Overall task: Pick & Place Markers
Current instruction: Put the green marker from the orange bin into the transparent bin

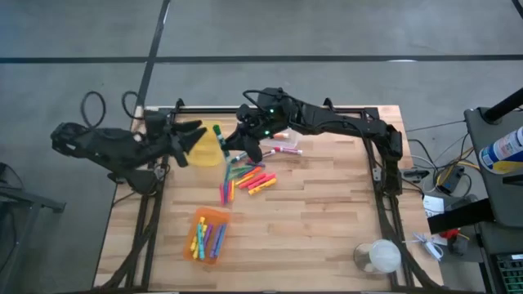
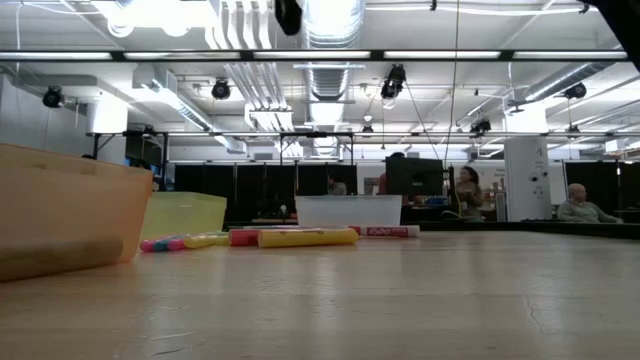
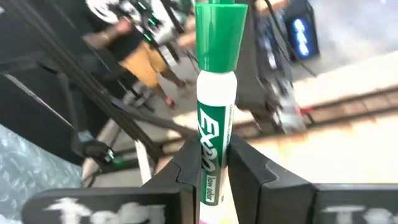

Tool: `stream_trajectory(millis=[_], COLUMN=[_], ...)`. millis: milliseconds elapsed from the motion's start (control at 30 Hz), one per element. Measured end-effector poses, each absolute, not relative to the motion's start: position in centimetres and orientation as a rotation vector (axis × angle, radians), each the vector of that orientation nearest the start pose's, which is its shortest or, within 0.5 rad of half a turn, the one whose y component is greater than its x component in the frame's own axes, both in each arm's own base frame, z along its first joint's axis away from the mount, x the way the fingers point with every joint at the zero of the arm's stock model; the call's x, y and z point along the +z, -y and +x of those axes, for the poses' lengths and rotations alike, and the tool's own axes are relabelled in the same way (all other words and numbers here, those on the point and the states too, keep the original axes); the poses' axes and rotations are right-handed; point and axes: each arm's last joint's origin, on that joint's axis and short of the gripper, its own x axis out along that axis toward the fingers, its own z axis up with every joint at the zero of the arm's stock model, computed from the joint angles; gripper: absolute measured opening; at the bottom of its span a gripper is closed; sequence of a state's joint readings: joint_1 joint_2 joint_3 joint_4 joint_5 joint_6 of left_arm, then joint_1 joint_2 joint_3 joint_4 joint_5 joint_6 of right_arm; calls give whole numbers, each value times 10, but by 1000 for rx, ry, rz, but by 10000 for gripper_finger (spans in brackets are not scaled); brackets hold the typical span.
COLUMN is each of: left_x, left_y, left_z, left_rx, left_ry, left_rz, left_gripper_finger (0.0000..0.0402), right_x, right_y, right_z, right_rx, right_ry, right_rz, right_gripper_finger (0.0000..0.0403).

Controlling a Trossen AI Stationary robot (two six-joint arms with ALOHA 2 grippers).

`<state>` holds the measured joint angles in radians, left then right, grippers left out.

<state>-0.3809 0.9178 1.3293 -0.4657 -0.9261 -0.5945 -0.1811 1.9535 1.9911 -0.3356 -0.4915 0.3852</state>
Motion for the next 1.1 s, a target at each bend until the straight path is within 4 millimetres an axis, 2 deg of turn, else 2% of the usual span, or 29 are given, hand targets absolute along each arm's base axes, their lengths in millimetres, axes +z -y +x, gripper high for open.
stream_trajectory(millis=[267, 500, 633, 800, 1000, 1100], left_x=[465, 465, 465, 465, 465, 464], left_y=[25, 24, 24, 23, 23, 24], left_z=[118, 115, 115, 115, 116, 118], left_rx=[432, 423, 426, 464, 471, 474], left_ry=[114, 118, 119, 132, 140, 137], left_rz=[-601, -613, -613, -605, -633, -635], left_gripper_finger=[181, 181, 181, 181, 181, 181], right_x=[354, 333, 311, 266, 226, 217], right_y=[120, 172, 199, 226, 231, 233], right_z=[414, 383, 371, 366, 366, 369], right_rx=[-123, -304, -332, -322, -233, -210], right_ry=[-707, -911, -984, -1115, -1280, -1305], right_rz=[327, 196, 187, 196, 177, 154], right_gripper_finger=[53, 56, 57, 58, 59, 64])
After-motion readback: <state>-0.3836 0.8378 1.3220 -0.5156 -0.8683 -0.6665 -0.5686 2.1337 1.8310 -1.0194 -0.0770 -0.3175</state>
